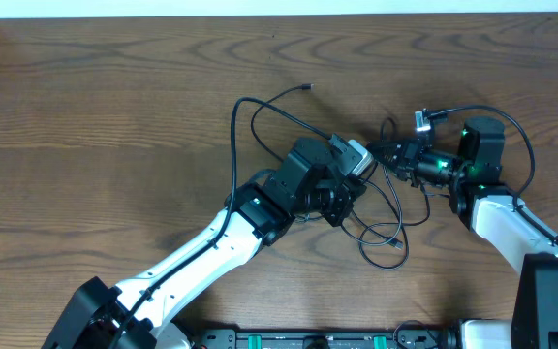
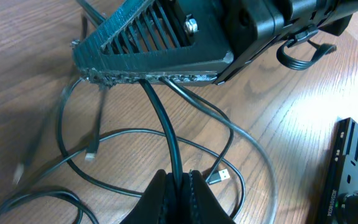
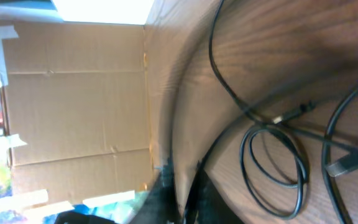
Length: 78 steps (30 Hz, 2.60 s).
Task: Untangle cables
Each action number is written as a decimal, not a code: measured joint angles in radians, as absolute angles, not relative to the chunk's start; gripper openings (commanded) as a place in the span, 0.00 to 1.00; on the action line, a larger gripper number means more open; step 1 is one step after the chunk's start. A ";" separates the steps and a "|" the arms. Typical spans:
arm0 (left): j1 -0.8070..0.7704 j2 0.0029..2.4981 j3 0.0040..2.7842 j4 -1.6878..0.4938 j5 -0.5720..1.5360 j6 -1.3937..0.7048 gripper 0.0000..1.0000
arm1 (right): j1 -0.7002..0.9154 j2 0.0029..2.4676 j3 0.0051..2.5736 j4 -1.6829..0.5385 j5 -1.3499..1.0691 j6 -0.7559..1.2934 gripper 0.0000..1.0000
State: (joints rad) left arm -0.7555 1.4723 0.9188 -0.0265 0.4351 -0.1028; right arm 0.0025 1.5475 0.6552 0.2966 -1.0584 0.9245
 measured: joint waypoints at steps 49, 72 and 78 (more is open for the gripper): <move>-0.756 1.476 0.919 -0.025 0.435 -0.097 0.96 | -0.013 1.614 1.035 0.406 -0.060 -0.073 0.01; -0.756 1.476 0.919 -0.023 0.435 -0.097 0.96 | -0.205 2.384 1.740 0.513 0.141 -0.669 0.01; -0.756 1.476 0.919 -0.024 0.435 -0.097 0.96 | -0.212 2.516 1.807 0.457 0.157 -0.694 0.03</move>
State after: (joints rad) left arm -0.7555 1.4761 0.9188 -0.0238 0.4347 -0.0967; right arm -0.2119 2.5156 1.8072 0.4568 0.1574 -0.6937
